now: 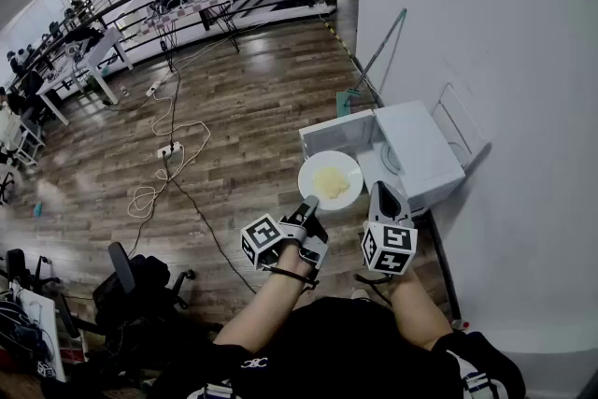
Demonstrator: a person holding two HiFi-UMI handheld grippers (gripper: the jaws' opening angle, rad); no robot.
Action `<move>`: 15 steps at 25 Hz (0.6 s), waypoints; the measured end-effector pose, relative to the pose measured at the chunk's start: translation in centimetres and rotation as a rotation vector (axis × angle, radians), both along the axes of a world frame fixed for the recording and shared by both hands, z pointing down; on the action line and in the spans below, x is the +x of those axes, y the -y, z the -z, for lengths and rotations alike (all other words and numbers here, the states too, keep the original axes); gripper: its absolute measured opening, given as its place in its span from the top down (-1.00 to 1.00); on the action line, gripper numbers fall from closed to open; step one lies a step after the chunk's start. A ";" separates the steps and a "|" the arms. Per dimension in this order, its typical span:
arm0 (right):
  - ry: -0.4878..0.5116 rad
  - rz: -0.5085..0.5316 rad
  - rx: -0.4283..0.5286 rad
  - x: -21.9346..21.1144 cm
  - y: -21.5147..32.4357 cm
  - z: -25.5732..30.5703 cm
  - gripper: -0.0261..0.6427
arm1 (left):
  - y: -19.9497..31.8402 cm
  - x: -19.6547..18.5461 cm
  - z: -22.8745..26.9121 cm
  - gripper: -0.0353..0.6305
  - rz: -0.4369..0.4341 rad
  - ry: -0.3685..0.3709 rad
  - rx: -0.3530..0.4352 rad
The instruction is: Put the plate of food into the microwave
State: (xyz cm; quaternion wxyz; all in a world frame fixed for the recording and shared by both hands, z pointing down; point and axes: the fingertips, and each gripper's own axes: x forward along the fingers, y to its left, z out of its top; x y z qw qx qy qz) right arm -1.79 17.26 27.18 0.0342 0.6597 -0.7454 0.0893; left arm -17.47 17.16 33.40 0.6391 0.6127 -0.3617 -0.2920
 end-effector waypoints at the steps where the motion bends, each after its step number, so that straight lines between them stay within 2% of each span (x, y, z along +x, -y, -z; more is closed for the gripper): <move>1: 0.003 -0.002 -0.002 0.3 0.2 -0.1 0.90 | 0.2 0.3 -0.1 0.85 0.001 0.003 -0.004; 15: 0.033 0.045 -0.005 4.6 3.2 -0.9 0.90 | 3.1 5.1 -1.0 0.85 0.035 0.012 -0.036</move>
